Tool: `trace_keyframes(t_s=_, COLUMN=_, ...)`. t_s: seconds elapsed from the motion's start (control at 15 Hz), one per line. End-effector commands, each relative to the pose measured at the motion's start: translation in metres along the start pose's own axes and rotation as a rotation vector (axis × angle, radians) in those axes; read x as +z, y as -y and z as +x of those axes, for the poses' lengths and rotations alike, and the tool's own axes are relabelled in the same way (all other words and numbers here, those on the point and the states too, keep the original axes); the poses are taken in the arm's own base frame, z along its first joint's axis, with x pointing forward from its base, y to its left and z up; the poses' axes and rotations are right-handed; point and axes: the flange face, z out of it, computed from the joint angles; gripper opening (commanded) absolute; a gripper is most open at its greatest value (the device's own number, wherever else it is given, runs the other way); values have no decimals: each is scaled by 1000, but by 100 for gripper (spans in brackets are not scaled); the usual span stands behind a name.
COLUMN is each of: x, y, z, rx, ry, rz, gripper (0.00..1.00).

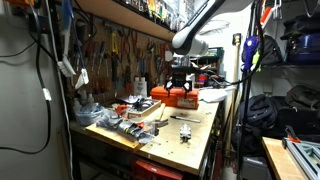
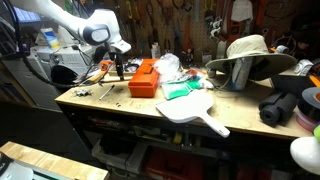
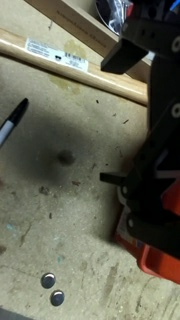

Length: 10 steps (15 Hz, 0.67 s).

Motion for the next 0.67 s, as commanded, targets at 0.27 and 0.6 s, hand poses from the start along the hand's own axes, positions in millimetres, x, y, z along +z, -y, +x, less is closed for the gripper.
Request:
trace_keyframes(t_s=0.27, x=41, y=23, z=23, rx=63, ry=-95, rz=-48, gripper=100)
trace_keyframes(t_s=0.6, x=56, y=31, z=28, rx=90, ry=-102, rz=-58, gripper=100)
